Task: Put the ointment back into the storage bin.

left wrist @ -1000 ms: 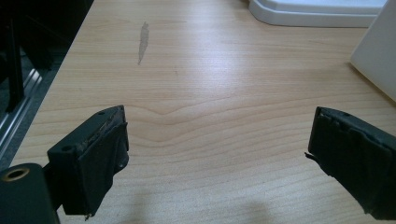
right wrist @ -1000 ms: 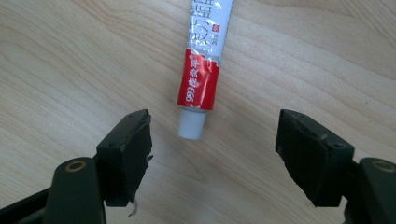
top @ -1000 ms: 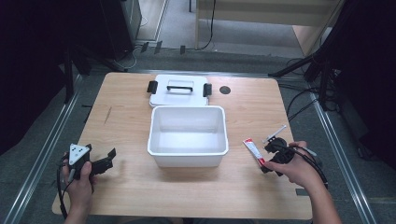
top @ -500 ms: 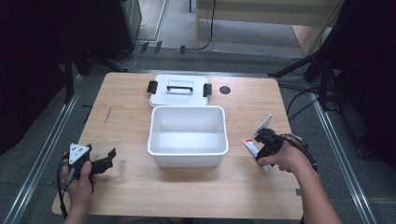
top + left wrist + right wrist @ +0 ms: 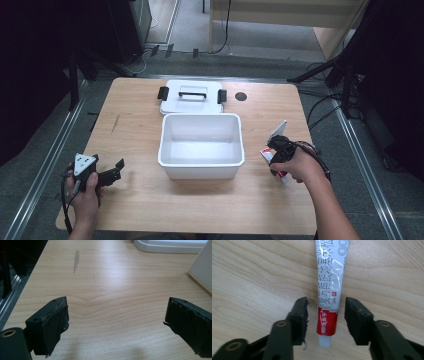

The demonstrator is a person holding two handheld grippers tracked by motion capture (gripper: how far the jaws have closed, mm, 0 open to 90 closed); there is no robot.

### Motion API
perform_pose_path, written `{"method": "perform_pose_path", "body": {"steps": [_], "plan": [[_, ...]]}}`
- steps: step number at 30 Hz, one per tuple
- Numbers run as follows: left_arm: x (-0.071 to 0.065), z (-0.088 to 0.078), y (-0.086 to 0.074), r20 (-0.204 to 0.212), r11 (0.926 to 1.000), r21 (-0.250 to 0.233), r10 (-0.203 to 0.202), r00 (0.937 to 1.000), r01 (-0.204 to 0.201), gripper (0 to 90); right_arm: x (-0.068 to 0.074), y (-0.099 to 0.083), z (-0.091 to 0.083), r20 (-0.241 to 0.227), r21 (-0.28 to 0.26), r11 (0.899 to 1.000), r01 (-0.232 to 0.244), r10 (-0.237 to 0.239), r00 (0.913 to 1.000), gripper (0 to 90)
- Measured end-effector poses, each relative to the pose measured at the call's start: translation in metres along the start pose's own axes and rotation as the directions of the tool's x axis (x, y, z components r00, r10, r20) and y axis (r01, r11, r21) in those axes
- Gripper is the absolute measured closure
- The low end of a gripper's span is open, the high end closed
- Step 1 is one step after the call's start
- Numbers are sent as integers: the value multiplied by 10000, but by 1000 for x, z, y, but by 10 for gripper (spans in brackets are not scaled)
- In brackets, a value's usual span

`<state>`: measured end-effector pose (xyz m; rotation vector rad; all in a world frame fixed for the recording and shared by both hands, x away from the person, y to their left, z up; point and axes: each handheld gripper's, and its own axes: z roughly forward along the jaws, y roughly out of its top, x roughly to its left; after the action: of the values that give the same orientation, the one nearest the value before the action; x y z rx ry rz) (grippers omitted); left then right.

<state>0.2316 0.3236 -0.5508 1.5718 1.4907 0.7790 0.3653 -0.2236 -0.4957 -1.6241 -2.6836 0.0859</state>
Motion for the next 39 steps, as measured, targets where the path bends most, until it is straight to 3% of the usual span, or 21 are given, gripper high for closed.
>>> {"method": "perform_pose_path", "body": {"steps": [7, 20, 25, 34, 39], "plan": [[0, 0, 0, 3, 10000, 36, 22, 10000, -22, 58, 5, 5, 6, 66, 324, 9994, 102, -104, 9999, 632], [0, 0, 0, 0, 10000, 43, -12, 10000, 12, 58, 6, 7, 7, -236, 170, 9998, 75, -71, 9997, 725], [0, 0, 0, 2, 10000, 62, -17, 10000, 17, 58, 7, 6, -3, -658, -157, 9999, -32, 21, 9978, 727], [0, 0, 0, -2, 10000, 68, -32, 10000, 32, 58, 10, 8, -22, -799, -379, 9993, -66, 35, 9968, 727], [0, 0, 0, -1, 10000, 26, -63, 10000, 63, 58, 12, 10, -40, -1111, -563, 9980, -292, 228, 9935, 727]]}}
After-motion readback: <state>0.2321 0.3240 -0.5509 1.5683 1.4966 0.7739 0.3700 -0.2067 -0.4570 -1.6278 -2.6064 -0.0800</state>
